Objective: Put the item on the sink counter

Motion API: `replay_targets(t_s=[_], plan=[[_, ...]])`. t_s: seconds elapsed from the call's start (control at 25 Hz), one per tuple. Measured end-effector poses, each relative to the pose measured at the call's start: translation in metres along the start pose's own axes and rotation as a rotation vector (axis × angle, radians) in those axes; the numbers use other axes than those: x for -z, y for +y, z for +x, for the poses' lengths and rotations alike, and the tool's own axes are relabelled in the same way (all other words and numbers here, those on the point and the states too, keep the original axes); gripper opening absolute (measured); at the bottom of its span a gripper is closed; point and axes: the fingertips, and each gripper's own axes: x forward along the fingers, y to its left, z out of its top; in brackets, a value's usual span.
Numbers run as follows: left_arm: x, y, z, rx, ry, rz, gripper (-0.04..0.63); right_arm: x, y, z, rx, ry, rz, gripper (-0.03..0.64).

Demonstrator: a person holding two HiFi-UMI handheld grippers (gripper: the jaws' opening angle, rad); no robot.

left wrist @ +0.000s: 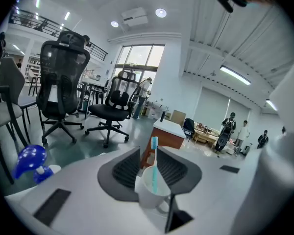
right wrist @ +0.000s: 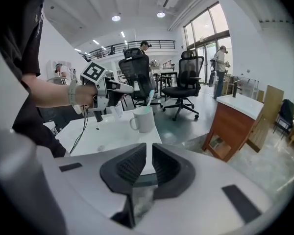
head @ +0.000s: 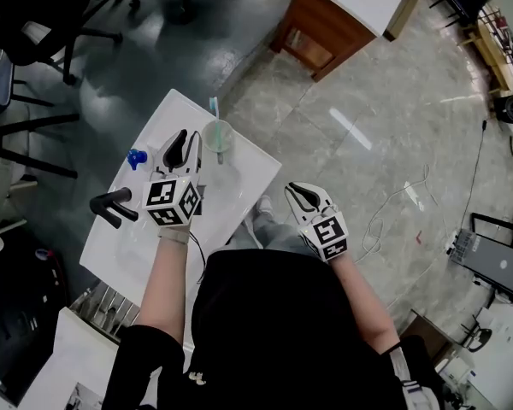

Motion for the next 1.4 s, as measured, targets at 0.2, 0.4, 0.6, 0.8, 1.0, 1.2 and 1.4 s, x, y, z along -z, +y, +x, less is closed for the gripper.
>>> replay_targets(t_s=[0.2, 0.4, 0.6, 0.8, 1.0, 1.2, 1.4], plan=[[-0.011, 0.002, -0.04, -0.057, -0.056, -0.017, 0.092, -0.032, 0.012, 0.015, -0.086, -0.063, -0.058, 0.052], [-0.015, 0.007, -0.081, -0.132, -0.092, -0.002, 0.064, -0.071, 0.027, 0.027, -0.175, -0.121, -0.114, 0.051], [-0.013, 0.016, -0.122, -0.201, -0.117, -0.025, 0.048, -0.105, 0.049, 0.035, -0.256, -0.163, -0.162, 0.051], [-0.002, 0.025, -0.16, -0.278, -0.128, -0.051, 0.04, -0.126, 0.074, 0.044, -0.331, -0.192, -0.197, 0.051], [0.012, 0.02, -0.191, -0.308, -0.12, -0.054, 0.032, -0.136, 0.104, 0.051, -0.412, -0.203, -0.234, 0.051], [0.024, 0.018, -0.216, -0.341, -0.141, -0.09, 0.026, -0.142, 0.133, 0.053, -0.482, -0.215, -0.266, 0.052], [0.031, 0.015, -0.232, -0.344, -0.156, -0.105, 0.023, -0.142, 0.156, 0.053, -0.531, -0.205, -0.293, 0.051]])
